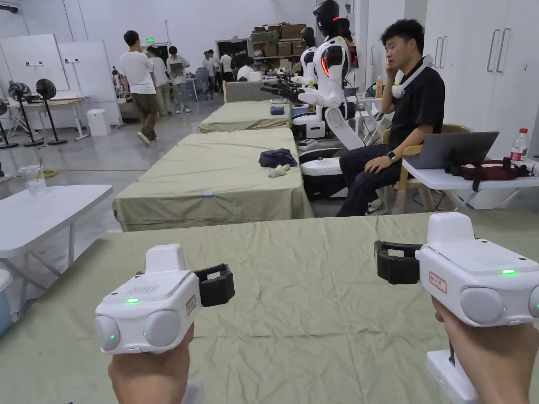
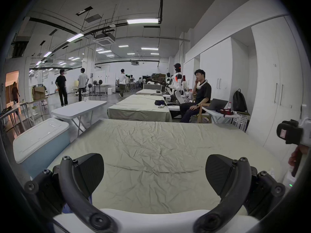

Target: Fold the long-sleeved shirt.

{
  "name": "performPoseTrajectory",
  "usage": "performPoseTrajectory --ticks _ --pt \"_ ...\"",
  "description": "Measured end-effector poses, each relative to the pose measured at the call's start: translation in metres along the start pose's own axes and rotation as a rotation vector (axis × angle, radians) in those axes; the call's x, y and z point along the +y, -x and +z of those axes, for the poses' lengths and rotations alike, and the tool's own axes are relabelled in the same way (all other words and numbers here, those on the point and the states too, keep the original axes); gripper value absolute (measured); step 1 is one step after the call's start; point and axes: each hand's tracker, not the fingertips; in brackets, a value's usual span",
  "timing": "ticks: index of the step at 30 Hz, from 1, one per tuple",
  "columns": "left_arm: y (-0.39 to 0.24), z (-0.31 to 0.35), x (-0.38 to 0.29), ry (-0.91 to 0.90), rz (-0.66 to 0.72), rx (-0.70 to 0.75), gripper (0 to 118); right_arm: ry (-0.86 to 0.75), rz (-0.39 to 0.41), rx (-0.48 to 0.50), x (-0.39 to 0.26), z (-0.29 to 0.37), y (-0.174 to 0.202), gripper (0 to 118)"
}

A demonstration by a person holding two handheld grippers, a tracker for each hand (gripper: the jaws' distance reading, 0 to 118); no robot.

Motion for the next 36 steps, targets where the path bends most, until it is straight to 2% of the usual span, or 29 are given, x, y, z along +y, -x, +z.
performPoseTrajectory --ticks 3,6,11,17,23,30,33,36 --pt "-0.003 0.000 0.005 0.027 0.011 0.015 118 0.003 0.009 -0.002 -0.001 -0.001 0.000 118" --pt "-0.004 0.005 0.002 -0.033 -0.030 -0.030 117 0.007 0.007 -0.001 -0.003 -0.002 0.000 118" --pt "-0.006 0.001 0.004 -0.009 0.068 0.093 117 0.019 0.007 -0.003 -0.005 -0.003 0.001 118" --pt "-0.001 0.005 0.003 0.040 0.074 0.033 117 0.025 0.011 0.001 -0.005 -0.003 0.002 118" --pt "-0.005 0.005 0.000 0.068 0.057 0.039 116 0.031 0.007 0.010 -0.007 -0.005 0.004 118" --pt "-0.009 0.010 -0.004 0.043 0.038 0.015 116 0.036 0.014 0.009 -0.007 -0.005 0.005 118" --pt "-0.010 0.008 -0.002 0.018 0.019 0.052 113 0.034 0.015 0.008 -0.006 -0.004 0.004 118" --pt "-0.006 0.010 0.001 0.007 0.063 0.062 113 0.033 0.016 0.007 -0.006 -0.003 0.003 118"
